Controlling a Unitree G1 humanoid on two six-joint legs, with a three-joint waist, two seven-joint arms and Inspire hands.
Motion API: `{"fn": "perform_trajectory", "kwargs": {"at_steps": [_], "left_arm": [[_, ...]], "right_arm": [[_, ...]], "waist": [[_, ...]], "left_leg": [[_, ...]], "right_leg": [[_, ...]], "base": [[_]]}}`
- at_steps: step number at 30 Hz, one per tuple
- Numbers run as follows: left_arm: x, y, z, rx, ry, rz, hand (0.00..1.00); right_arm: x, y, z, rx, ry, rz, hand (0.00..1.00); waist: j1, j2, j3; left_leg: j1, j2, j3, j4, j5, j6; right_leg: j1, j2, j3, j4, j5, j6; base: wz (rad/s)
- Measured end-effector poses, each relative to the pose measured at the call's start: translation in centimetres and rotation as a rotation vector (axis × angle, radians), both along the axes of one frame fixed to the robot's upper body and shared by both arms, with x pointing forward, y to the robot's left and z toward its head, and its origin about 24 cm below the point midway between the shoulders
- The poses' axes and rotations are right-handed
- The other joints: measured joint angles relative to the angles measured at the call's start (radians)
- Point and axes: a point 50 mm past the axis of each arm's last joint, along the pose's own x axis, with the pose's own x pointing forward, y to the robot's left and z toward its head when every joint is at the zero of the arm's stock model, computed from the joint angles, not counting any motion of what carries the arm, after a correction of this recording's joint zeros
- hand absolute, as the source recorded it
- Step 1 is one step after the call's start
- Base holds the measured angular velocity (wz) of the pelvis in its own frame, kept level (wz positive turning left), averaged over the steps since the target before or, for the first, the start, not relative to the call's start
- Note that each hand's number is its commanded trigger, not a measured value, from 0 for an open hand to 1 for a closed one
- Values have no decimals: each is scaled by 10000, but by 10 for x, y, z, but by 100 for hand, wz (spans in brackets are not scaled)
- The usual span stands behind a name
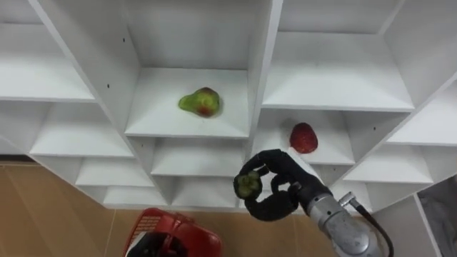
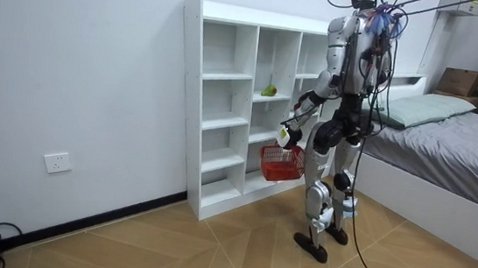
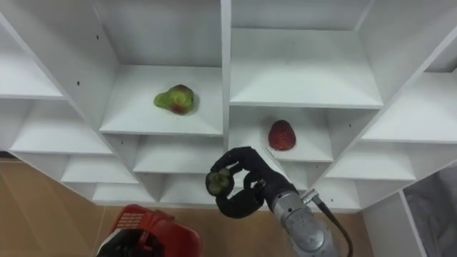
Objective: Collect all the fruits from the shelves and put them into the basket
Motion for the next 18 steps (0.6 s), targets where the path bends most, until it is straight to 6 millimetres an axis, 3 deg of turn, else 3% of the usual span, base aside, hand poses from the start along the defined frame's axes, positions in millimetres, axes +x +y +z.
{"fn": "perform_trajectory", "kwargs": {"at_steps": [7, 13, 18], "left_arm": [[10, -8, 3, -122, -154, -760, 100], [32, -9, 15, -52, -871, -1339, 100], [38, -9, 19, -132, -1131, -1528, 100]], "right_arm": [[-2, -3, -25, -712, 1011, 127, 100], [1, 3, -30, -1021, 1045, 347, 100], [-2, 6, -36, -1420, 1203, 682, 100]], "waist": [[-20, 24, 22], [1, 51, 40], [2, 100, 70]], "left_leg": [[-141, 0, -237, 3, 9, 1], [-401, -8, -298, 81, 36, -21], [-467, -17, -292, 92, 35, -20]], "right_leg": [[-41, -33, -183, -56, 2, -2], [-242, -49, -306, -35, 6, -9], [-306, -45, -311, -29, 6, -9]], "base": [[7], [6], [0]]}}
